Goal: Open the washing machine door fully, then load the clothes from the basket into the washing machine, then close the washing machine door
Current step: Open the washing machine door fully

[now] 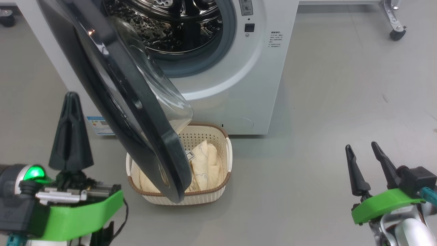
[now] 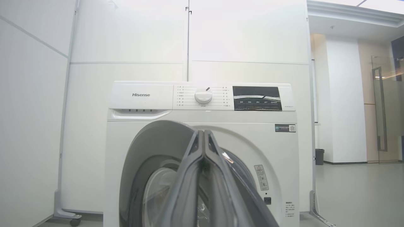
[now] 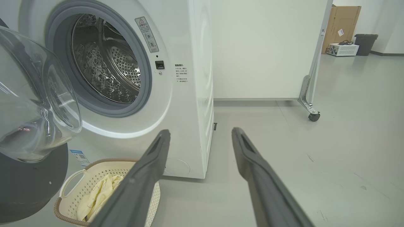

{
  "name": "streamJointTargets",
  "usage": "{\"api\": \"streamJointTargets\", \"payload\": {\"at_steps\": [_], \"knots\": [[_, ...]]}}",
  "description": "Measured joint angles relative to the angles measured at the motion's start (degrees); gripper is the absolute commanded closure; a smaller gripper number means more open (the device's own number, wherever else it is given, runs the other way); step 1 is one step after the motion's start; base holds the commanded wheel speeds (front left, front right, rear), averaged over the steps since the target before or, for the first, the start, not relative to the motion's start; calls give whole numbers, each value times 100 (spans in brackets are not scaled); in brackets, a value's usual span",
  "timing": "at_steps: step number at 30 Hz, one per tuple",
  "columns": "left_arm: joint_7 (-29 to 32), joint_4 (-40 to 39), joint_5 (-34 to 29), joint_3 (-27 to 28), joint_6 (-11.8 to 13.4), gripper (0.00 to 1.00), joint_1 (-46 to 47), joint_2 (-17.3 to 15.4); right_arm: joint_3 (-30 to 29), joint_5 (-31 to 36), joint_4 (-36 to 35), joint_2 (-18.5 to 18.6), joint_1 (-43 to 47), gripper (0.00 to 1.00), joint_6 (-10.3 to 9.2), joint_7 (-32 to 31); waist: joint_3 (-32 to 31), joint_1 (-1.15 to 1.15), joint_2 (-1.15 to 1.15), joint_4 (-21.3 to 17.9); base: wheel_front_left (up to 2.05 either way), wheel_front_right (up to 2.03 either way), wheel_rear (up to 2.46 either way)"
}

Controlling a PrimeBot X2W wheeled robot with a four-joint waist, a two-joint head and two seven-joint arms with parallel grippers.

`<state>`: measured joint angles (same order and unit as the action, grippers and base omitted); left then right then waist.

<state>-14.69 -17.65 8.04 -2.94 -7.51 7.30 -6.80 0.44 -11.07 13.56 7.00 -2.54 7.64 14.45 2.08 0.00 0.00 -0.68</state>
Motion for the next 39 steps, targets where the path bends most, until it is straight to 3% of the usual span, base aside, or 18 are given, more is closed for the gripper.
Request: {"api": "streamJointTargets", "payload": {"at_steps": [6,12,23,28,39], "knots": [[147,-623,75,-1155,0,100,684,-177,19,-1,33,0,1,0,0,0,-53,0,0,-37,0,0,0],[360,-758,347,-2180,0,100,1233,-114,52,-3,66,0,1,0,0,0,-58,0,0,-136,0,0,0],[469,107,942,-4284,0,100,1351,-4,132,-53,215,23,0,0,0,0,10,0,0,-287,0,0,0],[390,764,1189,-4500,0,100,1225,-83,149,-54,235,57,-9,0,0,0,107,0,0,-264,0,0,0],[152,1683,1317,-4202,108,100,956,-258,188,-62,263,74,-21,0,0,0,179,0,0,-143,0,0,0]]}}
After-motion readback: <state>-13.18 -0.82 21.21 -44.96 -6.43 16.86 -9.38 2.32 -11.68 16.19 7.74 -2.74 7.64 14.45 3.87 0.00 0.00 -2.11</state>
